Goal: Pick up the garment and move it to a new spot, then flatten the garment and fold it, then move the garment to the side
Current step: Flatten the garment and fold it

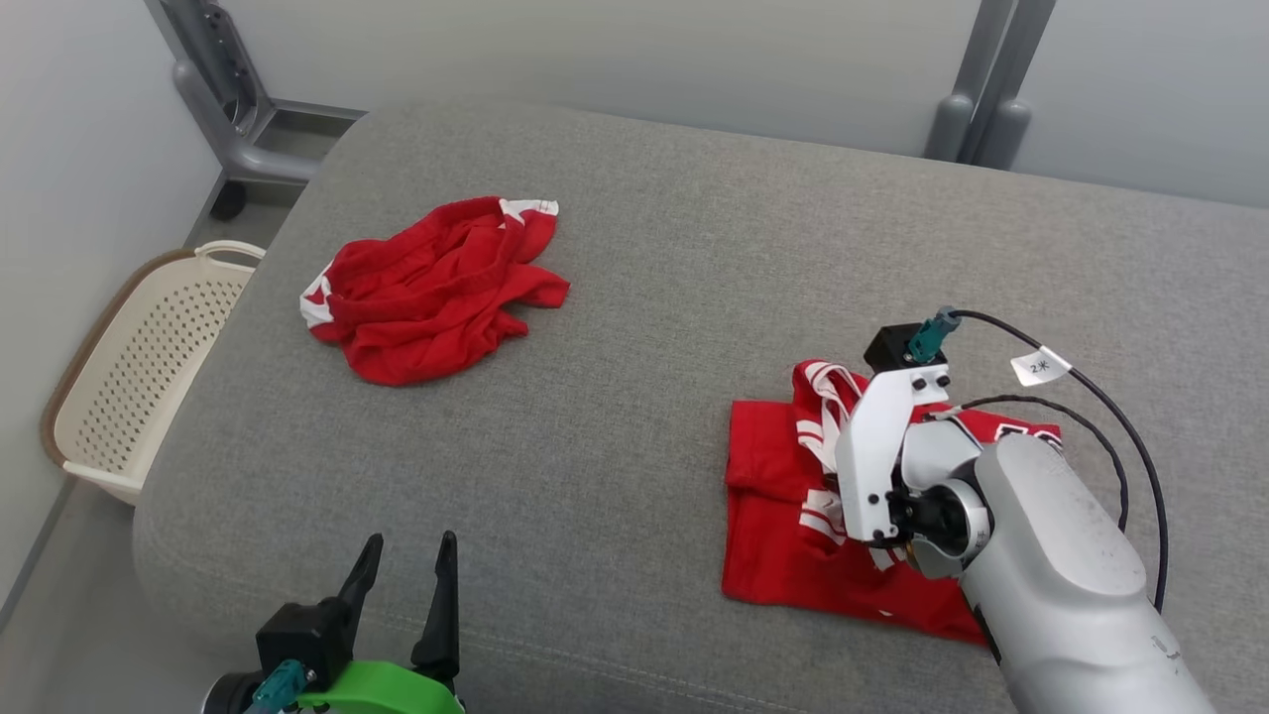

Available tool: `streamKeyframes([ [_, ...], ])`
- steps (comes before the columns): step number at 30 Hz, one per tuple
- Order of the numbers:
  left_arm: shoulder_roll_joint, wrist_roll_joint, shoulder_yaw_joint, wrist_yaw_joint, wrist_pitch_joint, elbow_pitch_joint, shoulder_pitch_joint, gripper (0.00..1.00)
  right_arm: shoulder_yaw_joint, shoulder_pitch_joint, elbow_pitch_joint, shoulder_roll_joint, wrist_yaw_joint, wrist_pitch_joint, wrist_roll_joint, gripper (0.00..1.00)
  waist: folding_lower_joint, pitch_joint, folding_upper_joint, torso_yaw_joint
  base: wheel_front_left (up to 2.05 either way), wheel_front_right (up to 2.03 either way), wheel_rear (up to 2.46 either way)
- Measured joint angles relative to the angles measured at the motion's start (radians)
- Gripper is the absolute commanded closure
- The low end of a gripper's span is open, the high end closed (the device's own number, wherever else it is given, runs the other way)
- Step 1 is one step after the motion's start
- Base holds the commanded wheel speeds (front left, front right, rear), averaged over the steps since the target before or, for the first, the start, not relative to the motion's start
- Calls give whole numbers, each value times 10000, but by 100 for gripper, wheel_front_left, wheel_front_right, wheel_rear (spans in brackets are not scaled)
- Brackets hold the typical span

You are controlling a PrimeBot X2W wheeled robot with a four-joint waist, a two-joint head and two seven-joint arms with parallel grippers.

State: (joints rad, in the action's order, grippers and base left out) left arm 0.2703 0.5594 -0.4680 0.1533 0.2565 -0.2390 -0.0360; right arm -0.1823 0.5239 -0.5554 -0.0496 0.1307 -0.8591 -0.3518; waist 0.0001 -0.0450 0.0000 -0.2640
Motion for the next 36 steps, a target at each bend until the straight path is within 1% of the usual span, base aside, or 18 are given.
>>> streamKeyframes([
  [8,-173,-58,-12,-61,13,-182,-142,0,-556,492,-1137,-4,0,545,-345,100,0,-294,0,-325,0,0,0],
  [13,-301,-92,-17,-127,17,-263,-224,0,-828,777,-1645,-13,0,859,-619,100,0,-386,0,-474,0,0,0],
  [21,-328,-148,15,-226,46,-408,-283,0,-1488,1094,-2201,-8,0,1361,-1312,100,0,-366,0,-684,0,0,0],
  [25,-349,-155,23,-255,46,-456,-283,0,-1684,1251,-2546,-8,0,1538,-1409,100,0,-337,0,-734,0,0,0],
  [26,-355,-163,31,-257,46,-464,-283,0,-1712,1265,-2606,-8,0,1620,-1446,76,0,-333,0,-739,0,0,0],
  [27,-355,-163,46,-257,46,-466,-283,0,-1737,1274,-2635,-8,0,1745,-1547,0,0,-334,0,-737,0,0,0],
  [29,-357,-165,86,-257,46,-472,-282,0,-1756,1299,-2683,-12,0,1935,-1885,0,0,-329,0,-716,0,0,0],
  [33,-357,-188,151,-253,48,-476,-273,0,-1916,1459,-2383,-4,0,2332,-3060,0,0,-304,0,-607,0,0,0],
  [36,-353,-201,221,-240,50,-454,-266,0,-1891,1729,-2347,23,0,2757,-3085,0,0,-268,0,-460,0,0,0],
])
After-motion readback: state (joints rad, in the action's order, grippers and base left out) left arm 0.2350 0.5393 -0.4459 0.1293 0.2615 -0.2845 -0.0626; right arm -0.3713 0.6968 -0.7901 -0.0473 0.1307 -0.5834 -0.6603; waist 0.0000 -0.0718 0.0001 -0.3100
